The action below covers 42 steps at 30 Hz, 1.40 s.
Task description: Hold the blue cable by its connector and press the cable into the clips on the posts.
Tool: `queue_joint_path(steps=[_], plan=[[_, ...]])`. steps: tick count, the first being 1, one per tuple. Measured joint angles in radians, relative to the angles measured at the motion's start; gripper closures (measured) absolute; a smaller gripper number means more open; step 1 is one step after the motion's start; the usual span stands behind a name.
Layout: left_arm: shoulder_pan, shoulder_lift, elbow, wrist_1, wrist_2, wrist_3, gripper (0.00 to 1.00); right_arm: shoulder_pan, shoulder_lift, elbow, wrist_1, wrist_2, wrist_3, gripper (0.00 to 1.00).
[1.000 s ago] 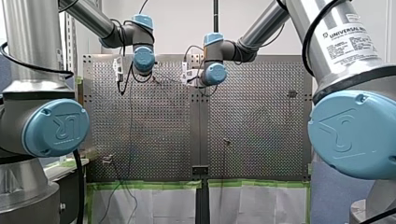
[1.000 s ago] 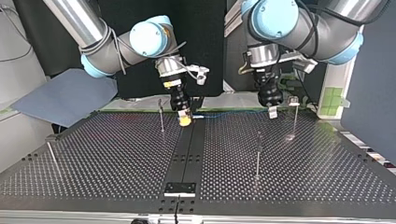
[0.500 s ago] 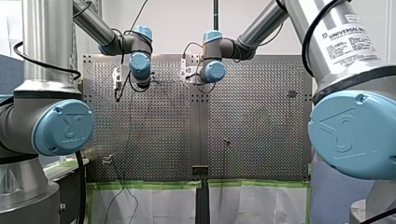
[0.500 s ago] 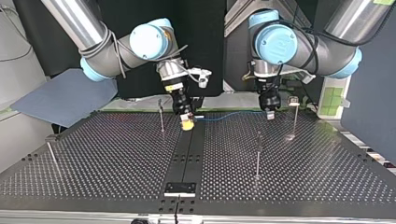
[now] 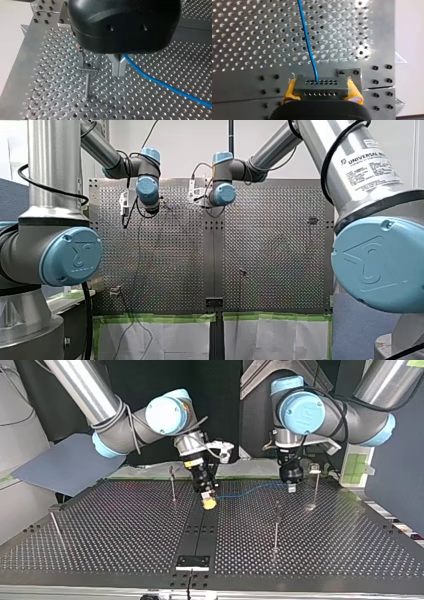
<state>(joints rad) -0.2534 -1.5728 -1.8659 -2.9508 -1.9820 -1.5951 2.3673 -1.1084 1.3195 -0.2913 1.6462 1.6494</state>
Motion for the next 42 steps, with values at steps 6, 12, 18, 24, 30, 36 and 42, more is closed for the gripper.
queue_joint_path(steps=[6,12,18,24,30,36,42], plan=[[0.002,0.000,0.032,-0.005,0.009,-0.013,1.00,-0.001,0.022,-0.028,0.016,-0.007,0.007,1.00],[0.012,-0.004,0.054,-0.018,0.007,-0.025,1.00,-0.007,0.030,-0.037,0.019,-0.009,0.016,1.00],[0.026,-0.032,0.056,-0.011,0.011,-0.023,1.00,-0.014,0.031,-0.049,0.025,-0.010,0.026,1.00],[0.040,-0.043,0.063,0.005,0.045,-0.023,1.00,-0.019,0.034,-0.055,0.031,-0.014,0.027,1.00],[0.054,-0.043,0.074,0.007,0.058,-0.028,1.00,-0.018,0.044,-0.058,0.031,-0.027,0.026,1.00],[0.073,-0.047,0.083,0.006,0.071,-0.032,1.00,-0.018,0.061,-0.070,0.030,-0.033,0.022,1.00],[0.083,-0.062,0.110,0.002,0.090,-0.033,1.00,-0.022,0.064,-0.094,0.031,-0.035,0.025,1.00]])
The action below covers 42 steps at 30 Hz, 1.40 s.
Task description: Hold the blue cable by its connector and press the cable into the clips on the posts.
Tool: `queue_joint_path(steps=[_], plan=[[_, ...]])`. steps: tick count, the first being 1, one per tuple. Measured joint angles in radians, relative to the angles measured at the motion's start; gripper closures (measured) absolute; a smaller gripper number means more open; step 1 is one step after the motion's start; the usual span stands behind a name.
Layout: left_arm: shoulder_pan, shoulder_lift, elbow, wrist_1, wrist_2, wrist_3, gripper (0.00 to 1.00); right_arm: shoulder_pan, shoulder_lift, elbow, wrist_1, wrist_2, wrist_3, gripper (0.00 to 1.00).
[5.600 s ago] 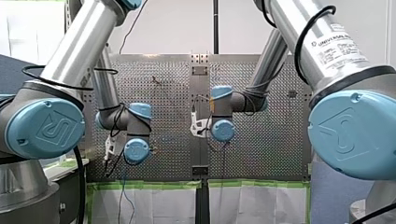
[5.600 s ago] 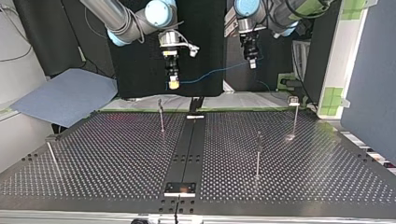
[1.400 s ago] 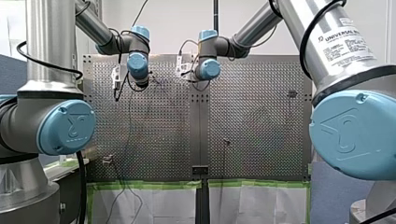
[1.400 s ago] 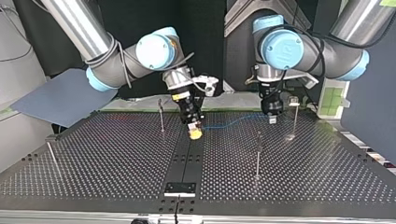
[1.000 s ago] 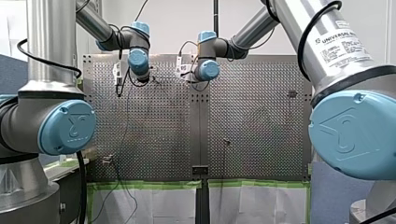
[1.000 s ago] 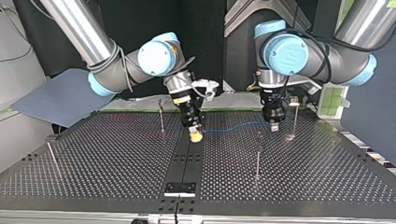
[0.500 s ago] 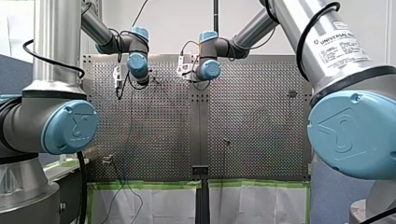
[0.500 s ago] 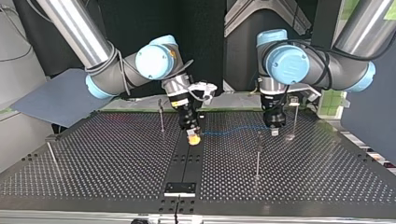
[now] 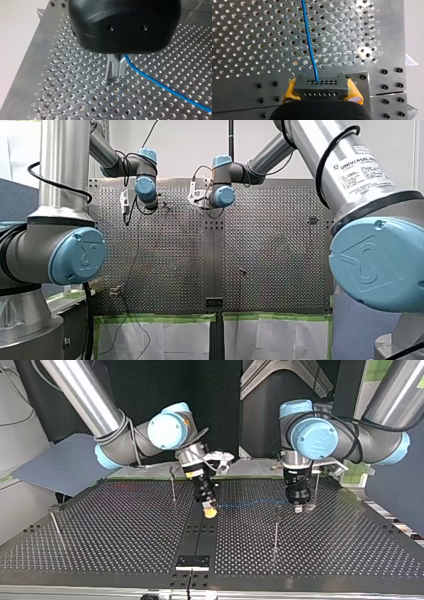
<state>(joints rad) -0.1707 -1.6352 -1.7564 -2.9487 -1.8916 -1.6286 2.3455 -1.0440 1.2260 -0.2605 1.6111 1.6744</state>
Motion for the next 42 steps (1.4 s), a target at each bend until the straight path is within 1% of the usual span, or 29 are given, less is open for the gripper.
queue_joint_path(steps=[6,14,17,23,29,33,38,42], plan=[[0.010,-0.024,0.030,-0.009,0.003,-0.010,1.00,-0.006,0.003,-0.015,-0.001,-0.002,0.000,1.00],[0.023,-0.035,0.036,-0.013,0.002,-0.014,1.00,-0.008,0.020,-0.016,-0.001,-0.009,-0.001,1.00],[0.030,-0.035,0.037,-0.007,0.011,-0.014,1.00,-0.010,0.030,-0.016,-0.003,-0.010,-0.003,1.00],[0.052,-0.039,0.045,0.013,0.054,-0.024,1.00,-0.016,0.041,-0.019,-0.005,-0.011,-0.005,1.00],[0.078,-0.064,0.066,0.021,0.107,-0.041,1.00,-0.023,0.043,-0.037,-0.005,-0.015,-0.005,1.00],[0.087,-0.081,0.082,0.032,0.146,-0.060,1.00,-0.032,0.051,-0.045,-0.007,-0.015,-0.005,1.00],[0.092,-0.092,0.092,0.034,0.166,-0.066,1.00,-0.045,0.065,-0.055,-0.010,-0.015,-0.006,1.00],[0.107,-0.120,0.117,0.036,0.182,-0.071,1.00,-0.061,0.072,-0.069,-0.011,-0.018,-0.004,1.00]])
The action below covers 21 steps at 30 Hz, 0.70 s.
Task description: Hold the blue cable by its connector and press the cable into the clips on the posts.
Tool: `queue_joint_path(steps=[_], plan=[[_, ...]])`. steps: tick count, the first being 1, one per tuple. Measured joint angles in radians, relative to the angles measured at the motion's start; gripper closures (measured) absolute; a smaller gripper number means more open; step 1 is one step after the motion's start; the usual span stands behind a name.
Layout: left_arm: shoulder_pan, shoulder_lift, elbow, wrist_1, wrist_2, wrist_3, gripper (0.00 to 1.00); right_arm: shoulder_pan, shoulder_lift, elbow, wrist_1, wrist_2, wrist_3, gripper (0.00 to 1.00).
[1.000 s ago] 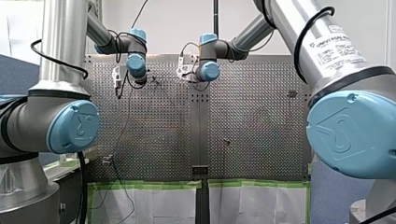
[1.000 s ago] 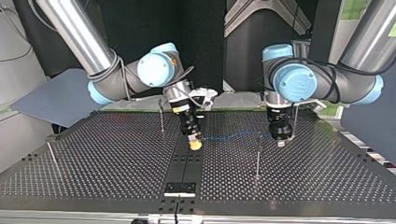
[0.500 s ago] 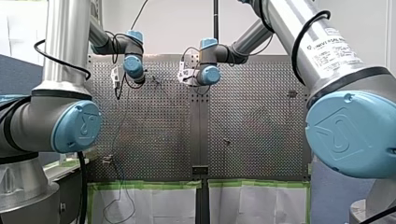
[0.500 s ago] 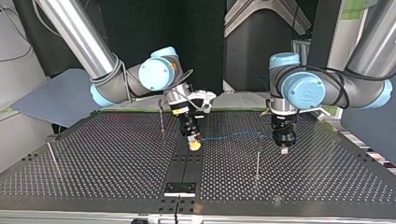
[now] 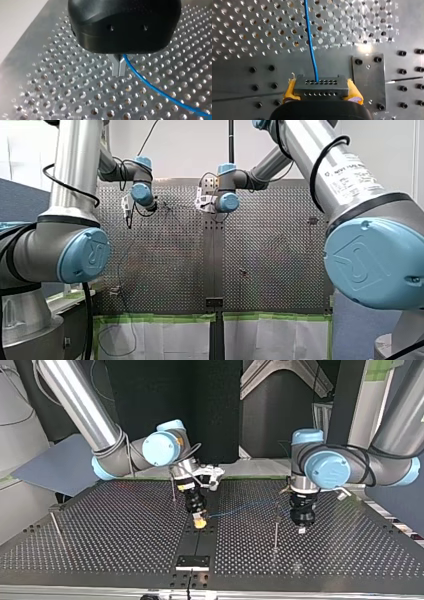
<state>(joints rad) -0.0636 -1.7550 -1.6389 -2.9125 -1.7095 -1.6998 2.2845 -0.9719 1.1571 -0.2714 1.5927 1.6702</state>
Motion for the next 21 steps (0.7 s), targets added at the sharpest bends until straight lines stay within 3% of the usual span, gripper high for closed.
queue_joint_path(steps=[10,21], plan=[[0.013,-0.025,0.043,0.002,0.023,-0.006,1.00,-0.027,0.011,-0.023,0.000,-0.014,0.000,1.00],[0.027,-0.025,0.052,-0.005,0.008,-0.016,1.00,-0.057,0.071,-0.057,0.000,-0.018,-0.010,1.00]])
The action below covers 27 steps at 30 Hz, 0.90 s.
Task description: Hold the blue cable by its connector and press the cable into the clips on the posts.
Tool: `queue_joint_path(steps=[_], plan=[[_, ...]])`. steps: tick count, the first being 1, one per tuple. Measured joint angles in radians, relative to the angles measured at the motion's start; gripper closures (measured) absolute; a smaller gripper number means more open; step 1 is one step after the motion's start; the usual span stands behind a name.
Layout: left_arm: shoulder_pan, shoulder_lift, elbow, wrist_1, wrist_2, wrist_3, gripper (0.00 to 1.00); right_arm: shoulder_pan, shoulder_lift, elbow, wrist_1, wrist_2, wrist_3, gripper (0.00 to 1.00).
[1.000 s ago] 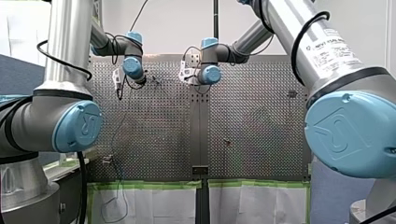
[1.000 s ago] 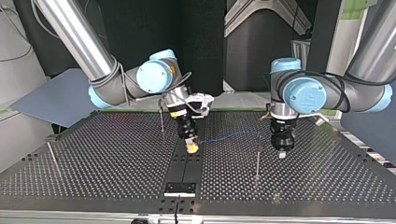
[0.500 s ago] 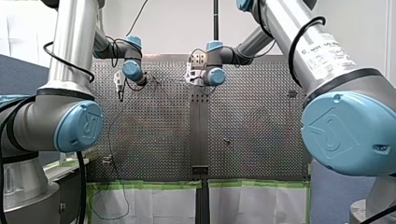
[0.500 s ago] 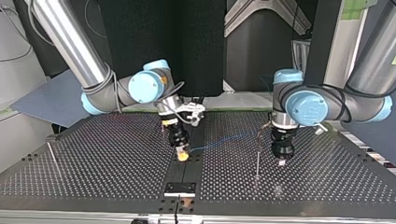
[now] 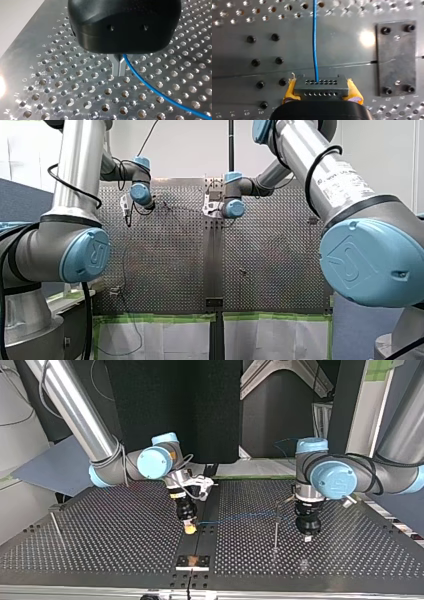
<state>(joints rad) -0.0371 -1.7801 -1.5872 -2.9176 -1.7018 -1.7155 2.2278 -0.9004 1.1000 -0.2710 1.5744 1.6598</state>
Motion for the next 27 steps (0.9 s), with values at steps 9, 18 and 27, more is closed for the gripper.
queue_joint_path(steps=[9,18,27], plan=[[-0.005,0.000,0.000,0.018,0.015,0.019,0.64,-0.010,0.003,-0.001,0.000,-0.003,-0.002,1.00],[-0.020,0.000,0.001,0.020,-0.036,0.092,0.03,-0.010,0.004,-0.001,0.005,-0.006,-0.005,1.00],[-0.041,0.001,0.000,-0.049,-0.110,0.151,0.00,-0.011,0.002,-0.001,0.014,-0.007,-0.005,1.00]])
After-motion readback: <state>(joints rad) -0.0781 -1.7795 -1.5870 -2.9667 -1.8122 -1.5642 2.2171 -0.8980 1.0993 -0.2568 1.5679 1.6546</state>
